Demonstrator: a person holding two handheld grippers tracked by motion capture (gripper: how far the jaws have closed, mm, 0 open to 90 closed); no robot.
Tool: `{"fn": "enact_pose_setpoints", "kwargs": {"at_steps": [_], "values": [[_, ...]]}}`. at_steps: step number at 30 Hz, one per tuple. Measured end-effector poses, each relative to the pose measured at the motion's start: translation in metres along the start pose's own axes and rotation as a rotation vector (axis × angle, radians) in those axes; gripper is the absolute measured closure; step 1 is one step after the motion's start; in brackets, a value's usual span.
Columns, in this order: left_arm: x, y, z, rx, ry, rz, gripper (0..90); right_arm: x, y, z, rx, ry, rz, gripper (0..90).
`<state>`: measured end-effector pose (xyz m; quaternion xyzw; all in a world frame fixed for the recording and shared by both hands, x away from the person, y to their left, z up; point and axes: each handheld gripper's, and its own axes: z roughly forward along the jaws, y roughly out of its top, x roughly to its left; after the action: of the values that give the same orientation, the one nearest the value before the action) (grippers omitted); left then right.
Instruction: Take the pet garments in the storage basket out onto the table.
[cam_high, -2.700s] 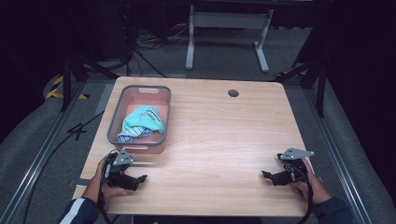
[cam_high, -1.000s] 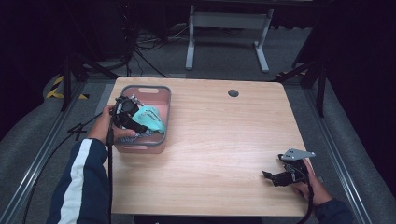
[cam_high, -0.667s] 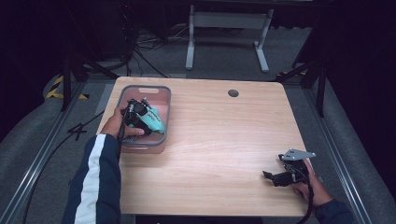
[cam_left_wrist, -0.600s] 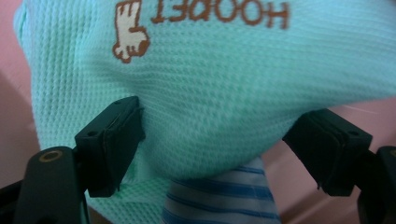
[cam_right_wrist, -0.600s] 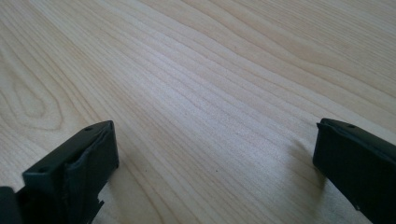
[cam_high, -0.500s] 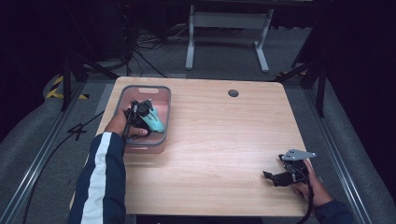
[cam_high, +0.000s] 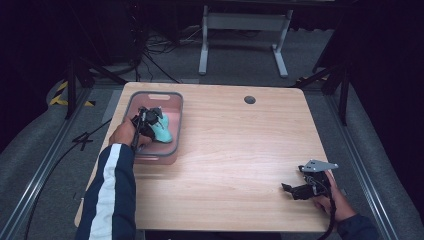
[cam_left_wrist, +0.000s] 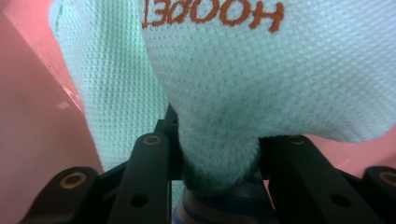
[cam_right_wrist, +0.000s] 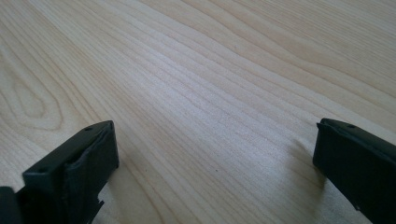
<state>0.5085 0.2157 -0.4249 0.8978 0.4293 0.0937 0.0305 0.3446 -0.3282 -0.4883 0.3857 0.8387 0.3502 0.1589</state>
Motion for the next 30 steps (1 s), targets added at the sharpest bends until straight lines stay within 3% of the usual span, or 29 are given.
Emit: {"fn": "enact_pose_setpoints", "kwargs": {"at_steps": [4,11,14,18,23,30], "values": [[0.004,-0.007,-0.014,-0.075,-0.008,-0.024,70.4,0.0,0.0,0.0,0.0,0.0,0.0,0.6],[0.005,-0.019,-0.054,-0.235,-0.018,-0.025,71.0,0.0,0.0,0.0,0.0,0.0,0.0,0.6],[0.003,-0.022,-0.067,-0.266,-0.007,-0.023,71.1,0.0,0.0,0.0,0.0,0.0,0.0,0.6],[-0.003,-0.03,-0.085,-0.332,0.005,0.01,71.1,0.0,0.0,0.0,0.0,0.0,0.0,0.5],[-0.017,-0.034,-0.105,-0.373,0.03,0.073,71.1,0.0,0.0,0.0,0.0,0.0,0.0,0.5],[-0.031,-0.034,-0.121,-0.433,0.024,0.104,71.1,0.0,0.0,0.0,0.0,0.0,0.0,0.5]]}}
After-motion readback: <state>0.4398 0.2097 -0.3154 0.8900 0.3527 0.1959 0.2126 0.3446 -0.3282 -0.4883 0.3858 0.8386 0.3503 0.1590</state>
